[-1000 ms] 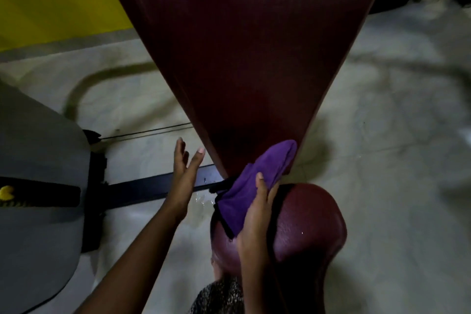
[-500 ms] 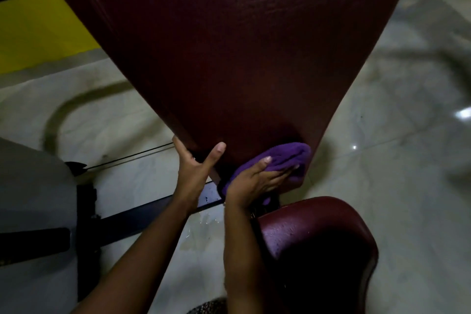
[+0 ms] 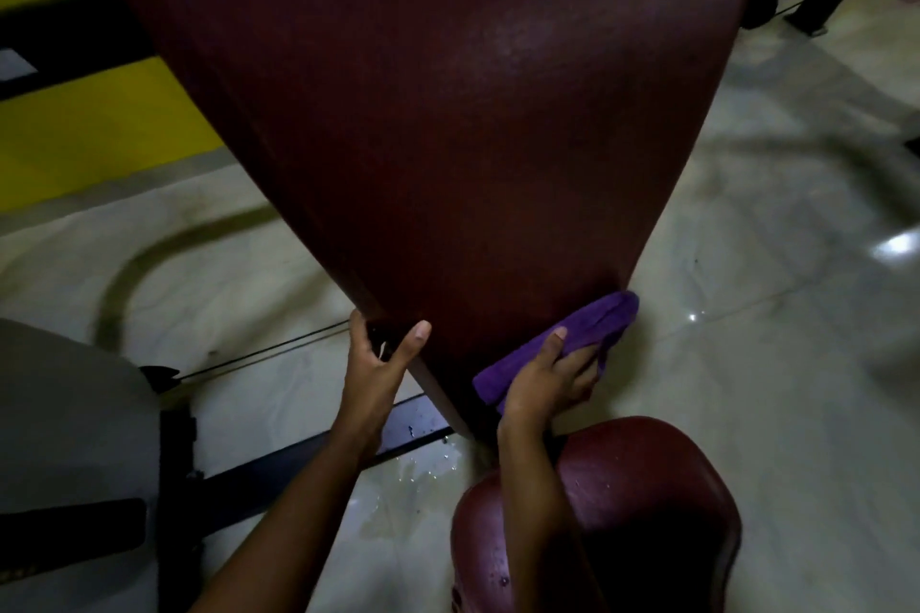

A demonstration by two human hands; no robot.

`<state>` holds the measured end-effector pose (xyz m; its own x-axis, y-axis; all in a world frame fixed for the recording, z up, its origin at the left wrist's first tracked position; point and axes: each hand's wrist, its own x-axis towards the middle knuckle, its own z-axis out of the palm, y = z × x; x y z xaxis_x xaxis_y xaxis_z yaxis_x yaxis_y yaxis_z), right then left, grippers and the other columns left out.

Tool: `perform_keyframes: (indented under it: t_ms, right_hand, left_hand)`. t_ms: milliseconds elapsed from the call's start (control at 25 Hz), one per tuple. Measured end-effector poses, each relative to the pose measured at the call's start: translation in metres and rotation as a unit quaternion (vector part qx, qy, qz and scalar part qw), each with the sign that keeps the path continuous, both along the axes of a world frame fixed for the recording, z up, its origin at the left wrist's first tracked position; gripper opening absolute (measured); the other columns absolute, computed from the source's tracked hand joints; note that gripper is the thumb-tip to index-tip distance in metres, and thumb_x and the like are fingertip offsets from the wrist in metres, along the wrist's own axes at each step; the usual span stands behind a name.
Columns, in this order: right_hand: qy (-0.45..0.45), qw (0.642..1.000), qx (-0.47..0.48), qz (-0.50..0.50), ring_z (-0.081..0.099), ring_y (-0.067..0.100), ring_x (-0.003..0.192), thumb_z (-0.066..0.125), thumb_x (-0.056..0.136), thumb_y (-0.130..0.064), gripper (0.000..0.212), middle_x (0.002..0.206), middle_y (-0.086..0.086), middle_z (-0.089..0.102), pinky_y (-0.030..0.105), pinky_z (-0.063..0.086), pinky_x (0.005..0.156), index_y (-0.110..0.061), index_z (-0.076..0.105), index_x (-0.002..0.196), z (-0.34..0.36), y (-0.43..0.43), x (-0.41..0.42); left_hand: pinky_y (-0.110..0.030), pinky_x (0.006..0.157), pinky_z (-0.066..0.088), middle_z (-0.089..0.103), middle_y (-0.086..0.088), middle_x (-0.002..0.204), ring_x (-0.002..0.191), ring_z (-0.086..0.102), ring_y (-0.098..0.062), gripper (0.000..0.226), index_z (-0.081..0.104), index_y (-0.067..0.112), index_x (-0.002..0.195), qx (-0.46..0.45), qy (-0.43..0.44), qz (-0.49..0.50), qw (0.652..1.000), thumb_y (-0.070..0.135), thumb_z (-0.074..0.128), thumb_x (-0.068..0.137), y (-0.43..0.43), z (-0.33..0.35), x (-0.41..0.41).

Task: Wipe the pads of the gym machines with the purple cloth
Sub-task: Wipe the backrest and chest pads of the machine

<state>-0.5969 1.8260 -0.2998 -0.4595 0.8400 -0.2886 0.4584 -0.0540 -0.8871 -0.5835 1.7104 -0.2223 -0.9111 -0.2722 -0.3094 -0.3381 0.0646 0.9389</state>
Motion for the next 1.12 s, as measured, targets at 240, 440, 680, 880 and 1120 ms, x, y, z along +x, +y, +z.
perform_keyframes:
  t_ms: [240,440,680,880,1120]
  right_hand:
    - [0.157,0.930,0.260,0.208,0.033,0.031,0.129,0.035,0.096,-0.044,0.049,0.143,0.019,0.029,0.035,0.023,0.107,-0.013,0.042,0.134,0.077,-0.056,0.020]
    - [0.187,0.893,0.352,0.209,0.029,0.032,0.129,0.047,0.086,-0.028,0.051,0.145,0.017,0.024,0.038,0.024,0.106,-0.016,0.036,0.134,0.097,-0.004,-0.009]
    - [0.162,0.957,0.223,0.091,0.038,0.043,0.126,0.043,0.086,-0.045,0.062,0.143,0.024,0.034,0.050,0.031,0.106,-0.008,0.045,0.136,0.161,0.023,-0.062]
    - [0.150,0.877,0.409,0.204,0.038,0.036,0.118,0.028,0.090,-0.062,0.056,0.150,0.012,0.028,0.048,0.034,0.098,-0.037,0.037,0.139,0.227,-0.031,-0.044]
    - [0.179,0.728,0.595,0.291,0.032,0.036,0.122,0.040,0.072,-0.057,0.070,0.150,0.008,0.027,0.054,0.039,0.095,-0.043,0.028,0.140,0.273,-0.011,-0.082]
  left_hand:
    - [-0.013,0.092,0.038,0.049,0.024,0.120,0.110,0.047,0.010,0.100,0.033,0.035,0.131,0.005,0.087,0.001,0.996,0.078,0.065,0.047,-0.012,0.041,-0.017]
    - [-0.025,0.100,0.037,0.042,0.018,0.127,0.118,0.044,-0.003,0.114,0.024,0.041,0.132,0.008,0.114,0.015,0.993,0.083,0.065,0.034,-0.011,0.071,-0.028]
    - [-0.002,0.082,0.043,0.048,0.009,0.130,0.109,0.050,0.009,0.121,0.028,0.026,0.139,0.036,0.177,0.024,0.983,0.086,0.062,0.040,-0.023,0.108,-0.044]
    - [-0.006,0.080,0.047,0.057,0.011,0.118,0.100,0.058,0.010,0.108,0.039,0.023,0.130,0.053,0.215,0.033,0.975,0.084,0.063,0.044,-0.035,0.156,-0.061]
    - [-0.042,0.098,0.045,0.062,0.006,0.110,0.111,0.058,-0.019,0.028,0.053,0.031,0.110,0.038,0.222,0.050,0.973,0.049,0.045,0.089,-0.052,0.207,-0.092]
